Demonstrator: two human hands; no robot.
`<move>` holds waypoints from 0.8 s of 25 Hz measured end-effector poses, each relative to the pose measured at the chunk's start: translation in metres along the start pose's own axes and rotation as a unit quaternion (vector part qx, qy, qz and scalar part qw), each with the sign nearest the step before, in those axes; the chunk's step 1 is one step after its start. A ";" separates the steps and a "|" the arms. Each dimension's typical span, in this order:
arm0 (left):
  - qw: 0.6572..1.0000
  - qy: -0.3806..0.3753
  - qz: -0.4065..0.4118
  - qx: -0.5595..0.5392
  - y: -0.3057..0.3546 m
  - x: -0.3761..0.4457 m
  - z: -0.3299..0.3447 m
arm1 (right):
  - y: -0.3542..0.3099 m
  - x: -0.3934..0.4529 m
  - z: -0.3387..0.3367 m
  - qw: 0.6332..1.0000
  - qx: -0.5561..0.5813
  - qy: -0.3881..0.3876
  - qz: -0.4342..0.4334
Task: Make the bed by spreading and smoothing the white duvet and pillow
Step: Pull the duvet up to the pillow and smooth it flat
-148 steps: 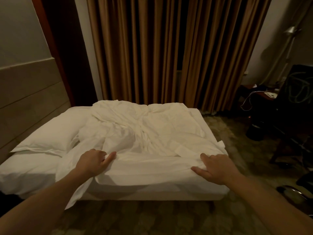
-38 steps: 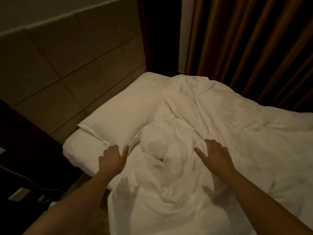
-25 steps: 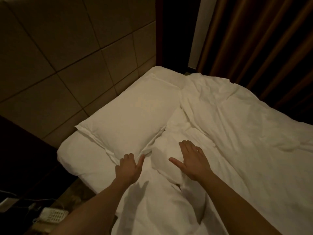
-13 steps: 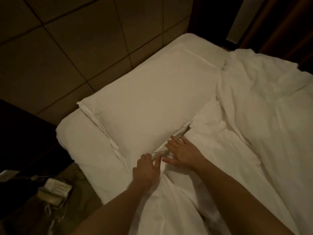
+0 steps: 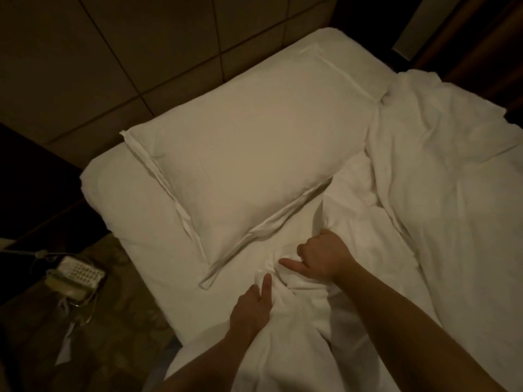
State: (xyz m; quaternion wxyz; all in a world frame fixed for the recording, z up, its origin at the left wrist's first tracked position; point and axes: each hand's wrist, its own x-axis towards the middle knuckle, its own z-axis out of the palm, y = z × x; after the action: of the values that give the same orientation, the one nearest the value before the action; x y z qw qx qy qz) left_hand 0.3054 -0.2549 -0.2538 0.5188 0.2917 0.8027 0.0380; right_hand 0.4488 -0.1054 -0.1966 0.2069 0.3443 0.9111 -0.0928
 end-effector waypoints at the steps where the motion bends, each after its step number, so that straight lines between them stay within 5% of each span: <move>1: 0.999 0.025 0.028 -0.024 0.006 -0.010 -0.005 | 0.005 -0.009 -0.011 1.000 0.016 0.005 0.018; 4: 0.974 0.132 0.169 -0.079 0.055 -0.043 -0.045 | 0.040 -0.038 -0.066 0.993 0.037 0.069 0.085; 6: 0.940 0.198 0.272 -0.059 0.101 -0.065 -0.096 | 0.078 -0.063 -0.111 0.966 0.003 0.228 0.119; 10: 0.802 0.412 0.427 -0.071 0.182 -0.106 -0.203 | 0.132 -0.099 -0.198 0.874 0.017 0.473 0.109; 13: 0.732 0.459 0.503 -0.026 0.200 -0.108 -0.228 | 0.122 -0.090 -0.220 0.843 0.009 0.529 0.095; 15: 0.779 0.440 0.444 0.049 0.173 -0.085 -0.212 | 0.098 -0.070 -0.194 0.892 -0.006 0.447 0.067; 17: 0.875 0.322 0.341 0.122 0.121 -0.058 -0.186 | 0.066 -0.054 -0.161 0.968 0.054 0.232 0.084; 18: 0.924 0.237 0.281 0.107 0.094 -0.045 -0.175 | 0.051 -0.045 -0.151 0.981 0.116 0.102 0.117; 20: 0.982 0.092 0.167 -0.014 0.059 -0.024 -0.168 | 0.030 -0.018 -0.139 0.951 0.244 -0.073 0.174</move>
State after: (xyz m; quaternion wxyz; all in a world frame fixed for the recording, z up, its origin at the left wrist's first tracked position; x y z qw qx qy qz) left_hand 0.1947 -0.1775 -0.1357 0.4331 0.4097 0.7864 0.1617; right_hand 0.4375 -0.0502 -0.0652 0.1957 0.5300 0.7687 -0.3000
